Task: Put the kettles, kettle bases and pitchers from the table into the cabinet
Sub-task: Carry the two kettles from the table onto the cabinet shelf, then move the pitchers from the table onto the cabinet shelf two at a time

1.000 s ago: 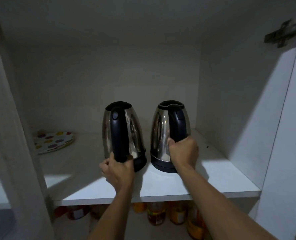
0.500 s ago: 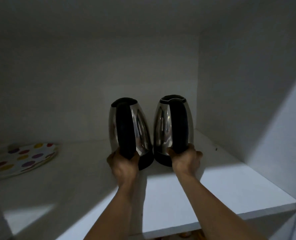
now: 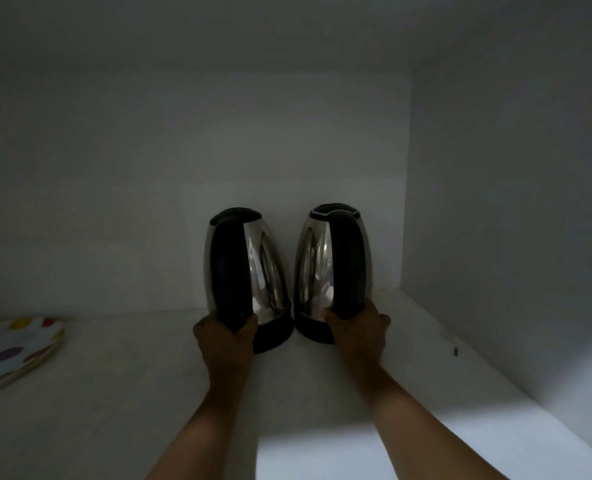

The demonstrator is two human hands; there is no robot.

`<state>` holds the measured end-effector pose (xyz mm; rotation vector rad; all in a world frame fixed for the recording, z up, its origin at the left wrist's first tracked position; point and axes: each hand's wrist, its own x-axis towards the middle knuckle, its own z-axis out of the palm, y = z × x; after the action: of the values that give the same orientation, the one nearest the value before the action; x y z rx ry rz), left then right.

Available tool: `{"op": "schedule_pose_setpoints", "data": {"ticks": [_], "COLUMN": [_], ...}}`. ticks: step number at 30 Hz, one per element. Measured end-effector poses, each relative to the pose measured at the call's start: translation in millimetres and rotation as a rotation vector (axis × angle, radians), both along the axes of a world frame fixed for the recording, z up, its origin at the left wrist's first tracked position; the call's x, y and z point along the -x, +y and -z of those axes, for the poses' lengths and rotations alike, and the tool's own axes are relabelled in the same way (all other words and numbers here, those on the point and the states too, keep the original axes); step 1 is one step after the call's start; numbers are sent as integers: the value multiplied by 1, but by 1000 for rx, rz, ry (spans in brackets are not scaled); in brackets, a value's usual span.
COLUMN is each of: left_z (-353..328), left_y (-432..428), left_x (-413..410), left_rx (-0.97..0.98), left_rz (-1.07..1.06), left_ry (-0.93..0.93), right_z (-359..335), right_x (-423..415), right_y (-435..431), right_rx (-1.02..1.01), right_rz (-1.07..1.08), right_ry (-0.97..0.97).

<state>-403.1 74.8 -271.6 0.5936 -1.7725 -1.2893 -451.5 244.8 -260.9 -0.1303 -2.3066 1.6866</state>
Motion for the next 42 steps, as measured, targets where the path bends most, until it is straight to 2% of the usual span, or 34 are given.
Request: {"op": "schedule_pose_setpoints", "data": {"ticks": [7, 11, 16, 19, 22, 24, 28, 31, 36, 42], "left_z": [4, -6, -12, -25, -40, -48, -48, -52, -63, -49], "left_y": [2, 5, 16, 31, 45, 51, 59, 55, 30, 46], "left_x": [6, -11, -60, -108, -176, -232, -362, -466, -648, -849], "left_rx": [-10, -138, 40, 165, 352, 428, 592, 633, 555, 279], "left_rz": [-37, 11, 52, 43, -43, -112, -269, -436, -725, -1041], "left_ry": [-54, -293, -506, -601, -579, -551, -566, -632, -830, -1007], "right_z": [4, 9, 2, -9, -17, -23, -28, -32, -41, -23], "right_x": [13, 10, -17, -67, -135, -189, -311, -405, -561, -747], "right_y": [-6, -4, 10, 10, 2, -5, -22, -43, -91, -136], "right_rx": [-2, 35, 34, -163, -386, -428, -499, -533, -506, -490], "right_rz": [-8, -12, -65, -163, -271, -328, -507, -661, -981, -1391], "right_ry": [-30, -177, -241, -205, 10, 144, 254, 335, 477, 537]}}
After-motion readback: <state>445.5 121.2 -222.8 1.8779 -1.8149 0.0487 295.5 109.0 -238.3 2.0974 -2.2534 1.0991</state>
